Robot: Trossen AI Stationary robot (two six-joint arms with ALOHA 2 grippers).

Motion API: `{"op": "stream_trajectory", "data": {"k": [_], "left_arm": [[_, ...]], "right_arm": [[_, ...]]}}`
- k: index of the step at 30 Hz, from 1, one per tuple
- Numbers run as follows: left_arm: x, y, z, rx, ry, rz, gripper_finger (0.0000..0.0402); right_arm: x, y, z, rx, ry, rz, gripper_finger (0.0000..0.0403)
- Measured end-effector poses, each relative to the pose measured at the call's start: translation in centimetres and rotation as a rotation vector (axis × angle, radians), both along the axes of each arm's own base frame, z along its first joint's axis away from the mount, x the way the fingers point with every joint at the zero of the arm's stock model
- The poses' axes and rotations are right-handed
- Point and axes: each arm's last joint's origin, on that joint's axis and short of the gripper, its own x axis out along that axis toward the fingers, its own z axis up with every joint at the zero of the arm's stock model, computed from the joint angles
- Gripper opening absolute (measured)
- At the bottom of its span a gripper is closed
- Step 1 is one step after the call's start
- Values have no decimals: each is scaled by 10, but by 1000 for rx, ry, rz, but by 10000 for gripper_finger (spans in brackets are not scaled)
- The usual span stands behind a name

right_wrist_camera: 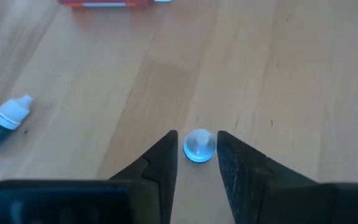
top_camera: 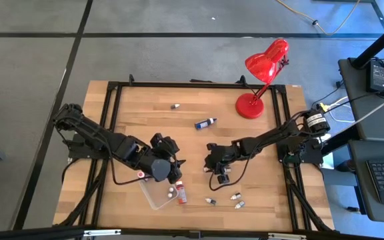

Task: Pick & Place food coloring
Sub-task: Put the pink food coloring bottle into the transparent bin

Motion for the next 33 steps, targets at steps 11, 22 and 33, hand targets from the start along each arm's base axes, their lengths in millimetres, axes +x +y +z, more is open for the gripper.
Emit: {"op": "stream_trajectory", "data": {"k": [11, 22, 33], "left_arm": [[0, -1, 0, 0, 0, -1, 231], [-16, -31, 2, 164, -114, 57, 234], [4, -64, -21, 204, -151, -15, 235]], "right_arm": [[0, 0, 0, 9, 0, -10, 49], [8, -3, 67, 42, -114, -35, 49], [-10, -23, 231, 99, -582, -24, 50]]}}
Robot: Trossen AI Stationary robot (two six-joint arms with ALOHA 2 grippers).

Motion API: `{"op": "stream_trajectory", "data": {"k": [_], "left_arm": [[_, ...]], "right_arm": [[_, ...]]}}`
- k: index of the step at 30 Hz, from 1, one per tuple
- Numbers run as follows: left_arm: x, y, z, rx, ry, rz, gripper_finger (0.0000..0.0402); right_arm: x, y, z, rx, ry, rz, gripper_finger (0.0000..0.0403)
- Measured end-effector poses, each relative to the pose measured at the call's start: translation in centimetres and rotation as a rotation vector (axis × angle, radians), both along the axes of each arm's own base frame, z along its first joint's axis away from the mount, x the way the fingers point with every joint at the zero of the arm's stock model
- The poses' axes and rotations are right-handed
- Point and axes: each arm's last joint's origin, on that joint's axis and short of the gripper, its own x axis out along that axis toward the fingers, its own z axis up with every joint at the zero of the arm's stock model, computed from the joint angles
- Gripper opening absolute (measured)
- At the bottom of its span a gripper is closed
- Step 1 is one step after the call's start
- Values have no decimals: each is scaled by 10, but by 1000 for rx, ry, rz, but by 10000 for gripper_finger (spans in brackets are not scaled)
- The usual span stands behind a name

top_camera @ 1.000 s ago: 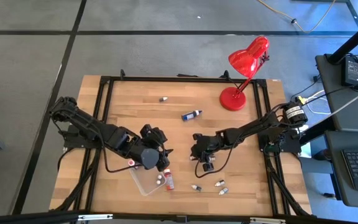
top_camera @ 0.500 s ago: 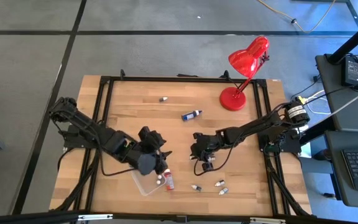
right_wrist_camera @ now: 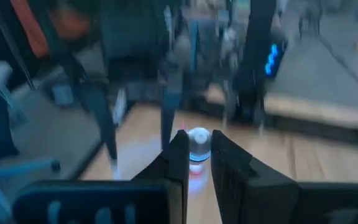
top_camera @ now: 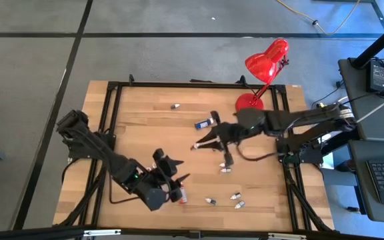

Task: Pick & Place food coloring
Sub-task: Put the pink food coloring bottle into the transparent bin

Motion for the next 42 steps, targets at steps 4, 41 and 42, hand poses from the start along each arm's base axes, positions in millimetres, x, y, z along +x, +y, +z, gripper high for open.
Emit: {"op": "stream_trajectory", "data": {"k": [4, 41, 42], "left_arm": [[10, -6, -9, 11, -2, -19, 232], [37, -3, 10, -86, -173, -147, 114], [37, -3, 11, -78, -175, -150, 107]], "right_arm": [[-3, 9, 14, 27, -38, 99, 52], [3, 51, -21, -9, 144, 205, 56], [3, 51, -21, -9, 146, 207, 56]]}}
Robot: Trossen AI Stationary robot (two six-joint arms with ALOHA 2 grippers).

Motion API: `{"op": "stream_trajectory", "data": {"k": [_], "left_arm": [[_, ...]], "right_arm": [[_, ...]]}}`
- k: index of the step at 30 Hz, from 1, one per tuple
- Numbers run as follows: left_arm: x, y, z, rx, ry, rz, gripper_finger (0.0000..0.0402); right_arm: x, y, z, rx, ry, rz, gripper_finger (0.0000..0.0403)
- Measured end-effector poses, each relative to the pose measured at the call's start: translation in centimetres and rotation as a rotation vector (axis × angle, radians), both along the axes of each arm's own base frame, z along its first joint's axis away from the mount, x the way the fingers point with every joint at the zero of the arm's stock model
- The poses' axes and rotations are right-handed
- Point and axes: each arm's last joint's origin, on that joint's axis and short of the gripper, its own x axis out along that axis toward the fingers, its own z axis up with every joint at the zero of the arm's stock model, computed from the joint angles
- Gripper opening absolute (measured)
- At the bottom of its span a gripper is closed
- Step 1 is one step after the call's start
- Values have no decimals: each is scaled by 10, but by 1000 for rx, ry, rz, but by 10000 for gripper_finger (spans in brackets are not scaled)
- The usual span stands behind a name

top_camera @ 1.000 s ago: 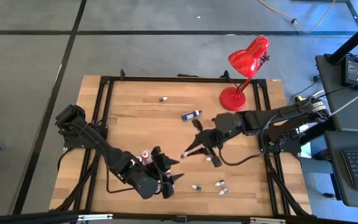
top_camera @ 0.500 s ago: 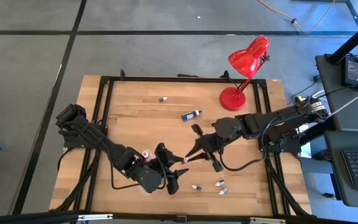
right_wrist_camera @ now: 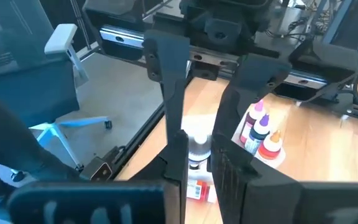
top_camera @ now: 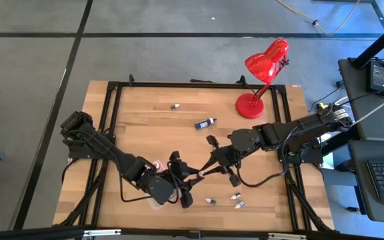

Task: Pick & Place food coloring
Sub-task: Put the pink food coloring bottle into the transparent bin

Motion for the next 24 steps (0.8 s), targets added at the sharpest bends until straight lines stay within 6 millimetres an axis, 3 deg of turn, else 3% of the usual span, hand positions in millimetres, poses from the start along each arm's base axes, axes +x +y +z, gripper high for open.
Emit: {"op": "stream_trajectory", "data": {"k": [6, 16, 24], "left_arm": [[0, 0, 0, 12, 1, -7, 74], [-4, -4, 3, -3, 5, -45, 75], [-20, -16, -11, -260, 180, -138, 73]], "right_arm": [[0, 0, 0, -4, -2, 2, 57], [-1, -2, -3, -44, 23, 0, 108], [-8, -28, -8, -164, 236, -199, 170]]}}
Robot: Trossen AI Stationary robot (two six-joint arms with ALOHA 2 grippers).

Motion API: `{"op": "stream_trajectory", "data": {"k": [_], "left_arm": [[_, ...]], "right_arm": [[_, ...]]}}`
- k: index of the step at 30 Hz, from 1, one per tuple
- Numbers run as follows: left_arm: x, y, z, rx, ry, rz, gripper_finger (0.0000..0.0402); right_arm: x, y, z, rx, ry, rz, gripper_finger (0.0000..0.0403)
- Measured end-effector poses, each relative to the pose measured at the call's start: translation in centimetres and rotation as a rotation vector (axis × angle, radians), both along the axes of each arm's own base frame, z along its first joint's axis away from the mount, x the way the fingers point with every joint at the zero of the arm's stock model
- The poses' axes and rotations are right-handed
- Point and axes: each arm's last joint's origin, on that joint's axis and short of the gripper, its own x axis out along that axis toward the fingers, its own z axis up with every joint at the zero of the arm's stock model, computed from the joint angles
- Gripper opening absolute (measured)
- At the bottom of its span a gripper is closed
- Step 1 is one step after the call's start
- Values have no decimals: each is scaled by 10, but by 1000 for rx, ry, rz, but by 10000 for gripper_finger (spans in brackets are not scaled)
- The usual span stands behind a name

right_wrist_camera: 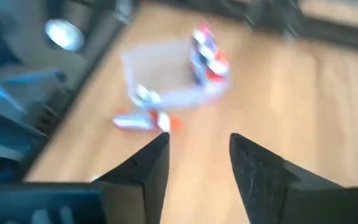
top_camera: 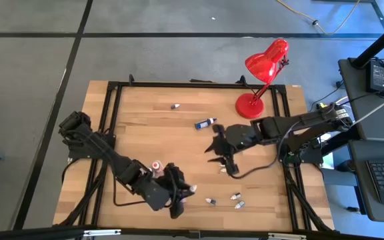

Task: Pick & Place food coloring
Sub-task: Put the pink food coloring bottle into the transparent bin

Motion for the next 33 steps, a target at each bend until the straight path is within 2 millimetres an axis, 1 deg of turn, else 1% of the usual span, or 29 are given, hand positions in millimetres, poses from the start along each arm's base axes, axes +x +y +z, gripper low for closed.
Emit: {"op": "stream_trajectory", "data": {"k": [4, 8, 11, 14, 17, 21, 26, 33], "left_arm": [[-15, -1, -16, -143, 211, 74, 71], [-22, -5, -31, -229, 373, 111, 71], [-20, -11, -46, -293, 486, 112, 71], [-18, -17, -67, -351, 626, 135, 71], [-15, -20, -87, -382, 747, 182, 72], [-10, -23, -107, -402, 830, 219, 74], [-6, -21, -110, -415, 831, 227, 73], [-10, -15, -96, -403, 782, 247, 74]], "right_arm": [[-3, -16, -10, -55, 90, -105, 178], [-4, -29, -26, -53, 154, -170, 177], [-4, -37, -35, -41, 182, -211, 177], [-4, -43, -45, -42, 202, -233, 177], [-5, -48, -51, -43, 216, -250, 177], [-4, -54, -56, -44, 229, -267, 177], [-1, -61, -58, -38, 220, -289, 177], [1, -63, -57, -34, 202, -295, 177]]}}
